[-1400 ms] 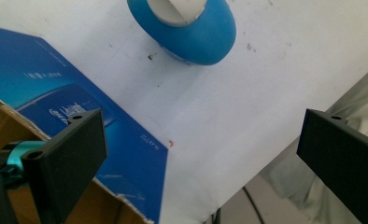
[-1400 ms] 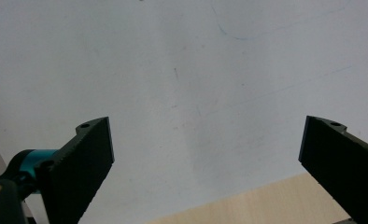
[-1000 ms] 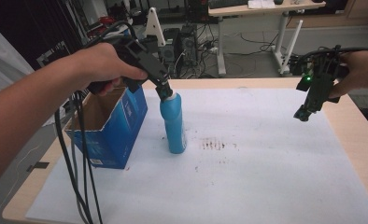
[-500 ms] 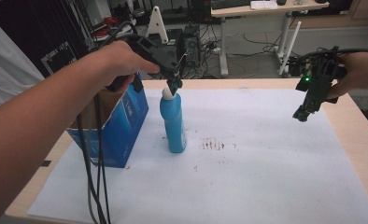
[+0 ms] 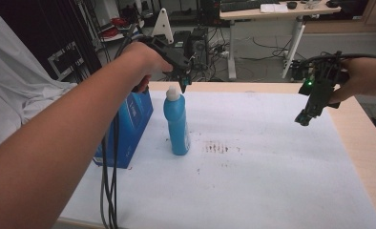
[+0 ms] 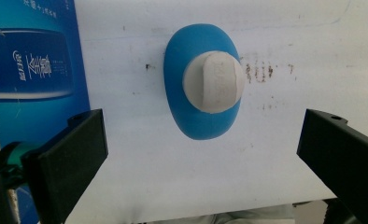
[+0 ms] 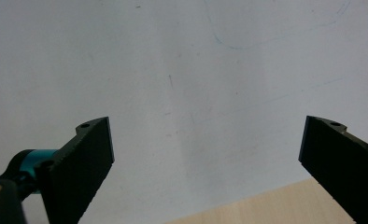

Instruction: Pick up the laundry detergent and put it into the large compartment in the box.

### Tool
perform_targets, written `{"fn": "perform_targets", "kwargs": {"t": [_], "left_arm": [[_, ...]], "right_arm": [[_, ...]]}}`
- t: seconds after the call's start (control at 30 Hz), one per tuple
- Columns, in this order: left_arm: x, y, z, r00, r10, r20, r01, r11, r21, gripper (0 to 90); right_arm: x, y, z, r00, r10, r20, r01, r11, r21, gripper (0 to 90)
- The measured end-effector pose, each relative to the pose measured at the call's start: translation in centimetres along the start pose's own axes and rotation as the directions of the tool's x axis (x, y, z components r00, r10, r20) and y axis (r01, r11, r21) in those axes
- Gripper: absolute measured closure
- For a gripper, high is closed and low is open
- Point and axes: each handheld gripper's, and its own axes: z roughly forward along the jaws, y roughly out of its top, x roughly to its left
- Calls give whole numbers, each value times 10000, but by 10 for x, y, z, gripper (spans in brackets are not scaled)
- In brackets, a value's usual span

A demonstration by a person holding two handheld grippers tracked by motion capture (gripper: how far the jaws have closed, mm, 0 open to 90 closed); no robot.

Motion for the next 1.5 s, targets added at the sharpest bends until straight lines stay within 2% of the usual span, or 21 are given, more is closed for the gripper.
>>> {"fn": "perform_targets", "kwargs": {"t": [0.17, 0.27, 0.57, 0.73, 1.1, 1.5], "left_arm": [[-4, 1, 6, 9989, -395, -251, 393, 9992, -109, 18], [-5, 2, 9, 9984, -557, -123, 555, 9984, -112, 18], [-8, 3, 12, 9954, -926, -251, 912, 9946, -502, 18], [-12, 4, 17, 9959, -894, -110, 886, 9946, -539, 17], [-12, 3, 28, 9915, -1182, -543, 1156, 9921, -488, 18], [-16, 3, 40, 9897, -1316, -563, 1294, 9907, -410, 18]], "right_arm": [[1, -2, 0, 10000, 7, 38, -7, 10000, -11, 23], [1, -3, -1, 10000, -17, 54, 18, 10000, -39, 23], [1, -7, -4, 9999, 43, 118, -42, 10000, -75, 23], [1, -8, -3, 9999, -4, 109, 6, 9999, -171, 23], [1, -9, -3, 9999, -13, 116, 15, 9998, -213, 23], [1, -12, 0, 10000, -25, 91, 27, 9995, -301, 23]]}}
